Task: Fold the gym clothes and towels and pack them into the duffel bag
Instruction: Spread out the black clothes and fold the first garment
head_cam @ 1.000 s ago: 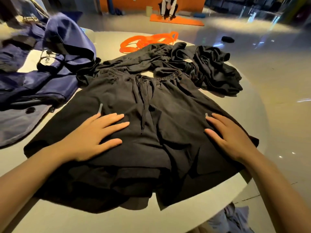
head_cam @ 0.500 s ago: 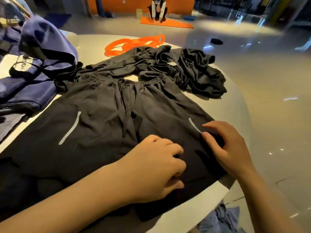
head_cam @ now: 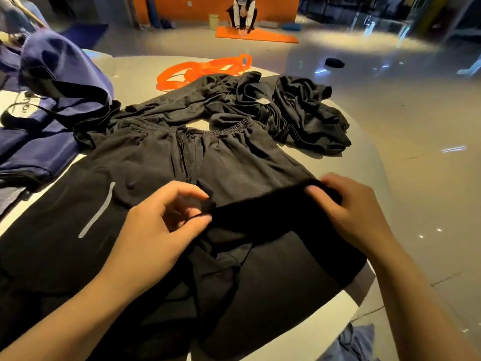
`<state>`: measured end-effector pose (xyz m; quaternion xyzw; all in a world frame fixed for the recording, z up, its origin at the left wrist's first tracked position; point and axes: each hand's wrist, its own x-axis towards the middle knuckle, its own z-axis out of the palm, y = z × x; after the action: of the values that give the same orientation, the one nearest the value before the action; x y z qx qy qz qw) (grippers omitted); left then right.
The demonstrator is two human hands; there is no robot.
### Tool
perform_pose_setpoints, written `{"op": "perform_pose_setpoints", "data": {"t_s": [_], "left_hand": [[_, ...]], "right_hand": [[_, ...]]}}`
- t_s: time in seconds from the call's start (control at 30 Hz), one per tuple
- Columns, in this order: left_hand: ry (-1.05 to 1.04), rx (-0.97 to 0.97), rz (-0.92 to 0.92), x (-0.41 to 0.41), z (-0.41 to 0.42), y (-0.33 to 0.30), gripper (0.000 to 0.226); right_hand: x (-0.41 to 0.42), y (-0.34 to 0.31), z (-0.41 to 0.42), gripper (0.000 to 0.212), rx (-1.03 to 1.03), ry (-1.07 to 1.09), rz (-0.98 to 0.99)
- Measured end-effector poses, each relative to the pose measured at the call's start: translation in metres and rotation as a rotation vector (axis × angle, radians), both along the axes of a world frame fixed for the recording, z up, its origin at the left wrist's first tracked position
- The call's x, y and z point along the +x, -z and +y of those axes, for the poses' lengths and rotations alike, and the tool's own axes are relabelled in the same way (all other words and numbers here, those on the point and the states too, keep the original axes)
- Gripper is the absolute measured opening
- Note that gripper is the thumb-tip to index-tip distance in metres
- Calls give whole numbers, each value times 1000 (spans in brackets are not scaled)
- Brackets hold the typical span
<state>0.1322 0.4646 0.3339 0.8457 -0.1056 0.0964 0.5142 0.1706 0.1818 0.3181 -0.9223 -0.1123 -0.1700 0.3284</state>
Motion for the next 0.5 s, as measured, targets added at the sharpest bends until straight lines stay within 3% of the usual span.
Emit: {"op": "perform_pose_setpoints", "data": {"t_s": [0.1, 0.23, 0.33, 0.37, 0.5], "left_hand": [[-58, -46, 70, 8, 13, 12, 26], [-107, 168, 73, 9, 29, 28, 22], [-72, 292, 16, 8, 34, 40, 16], [-57, 331, -8, 8, 35, 42, 23], [24, 477, -6, 11, 32, 50, 56]], "right_hand": [[52, -5, 10, 24, -236, 53, 11], [85, 13, 29, 28, -574, 85, 20], [60, 12, 38, 21, -449, 68, -228], [44, 9, 41, 20, -376, 25, -294], [-24, 12, 58, 23, -321, -327, -155]]}}
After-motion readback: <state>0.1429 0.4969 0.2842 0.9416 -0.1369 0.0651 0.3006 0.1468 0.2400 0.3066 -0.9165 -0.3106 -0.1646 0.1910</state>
